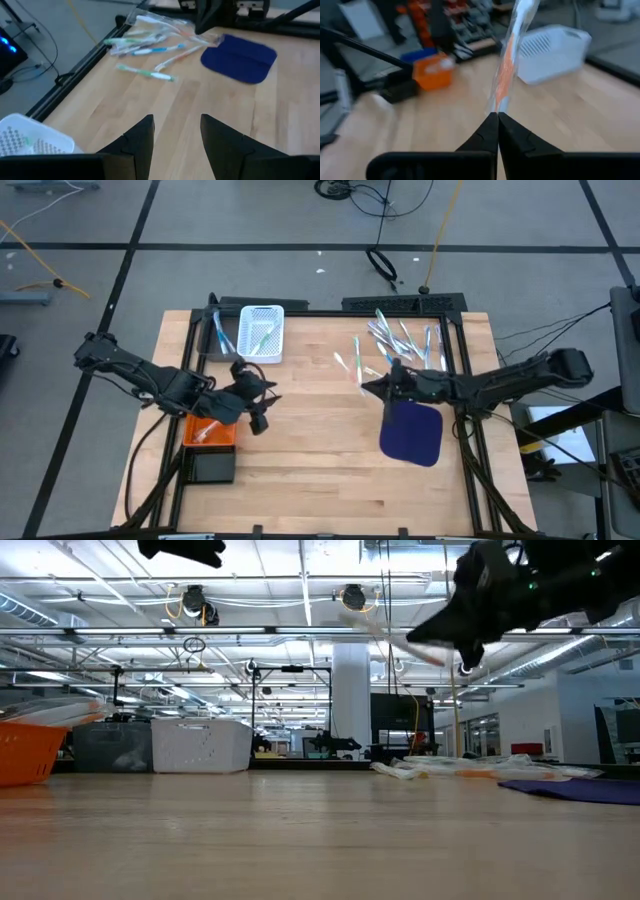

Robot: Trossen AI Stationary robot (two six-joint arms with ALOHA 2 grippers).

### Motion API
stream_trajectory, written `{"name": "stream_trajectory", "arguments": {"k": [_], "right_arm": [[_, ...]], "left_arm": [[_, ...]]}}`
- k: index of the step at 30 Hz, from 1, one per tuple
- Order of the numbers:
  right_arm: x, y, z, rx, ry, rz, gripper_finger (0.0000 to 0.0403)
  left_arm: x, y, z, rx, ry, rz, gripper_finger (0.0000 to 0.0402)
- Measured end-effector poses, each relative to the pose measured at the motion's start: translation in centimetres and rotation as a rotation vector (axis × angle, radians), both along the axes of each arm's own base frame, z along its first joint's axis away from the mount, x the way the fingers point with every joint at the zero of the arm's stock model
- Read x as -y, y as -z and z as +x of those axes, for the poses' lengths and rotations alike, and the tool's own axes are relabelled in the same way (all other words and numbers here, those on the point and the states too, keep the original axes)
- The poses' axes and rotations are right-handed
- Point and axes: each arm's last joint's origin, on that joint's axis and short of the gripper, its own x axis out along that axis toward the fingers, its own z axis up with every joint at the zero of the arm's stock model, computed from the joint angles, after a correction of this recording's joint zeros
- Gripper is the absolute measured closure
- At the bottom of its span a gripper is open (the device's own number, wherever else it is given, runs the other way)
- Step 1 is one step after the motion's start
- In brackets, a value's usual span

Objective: Pick & Place Toothbrushes
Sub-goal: Put the orange toothbrush into the orange bin

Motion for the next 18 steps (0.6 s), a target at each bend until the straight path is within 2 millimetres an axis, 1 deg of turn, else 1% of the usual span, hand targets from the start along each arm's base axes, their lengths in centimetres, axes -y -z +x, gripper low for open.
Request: {"name": "stream_trajectory", "arguments": {"k": [5,9,14,18], "right_arm": [[-1.3,-1.1,0.1,0.109,-0.07,-0.064,0.0403],[-2.3,-1.9,0.0,0.185,-0.115,-0.096,0.0403],[-3.3,-2.5,-0.2,0.24,-0.161,-0.125,0.0403],[-3.8,-2.7,-0.2,0.276,-0.18,-0.137,0.0403]], "left_arm": [[0.2,-0.7,0.6,0.064,0.035,0.028,0.0238],[0.5,-0.3,1.5,0.165,0.078,0.038,0.0238],[0.1,1.0,2.6,0.378,0.165,0.038,0.0238],[-0.7,1.9,2.8,0.574,0.234,0.021,0.0238]]}}
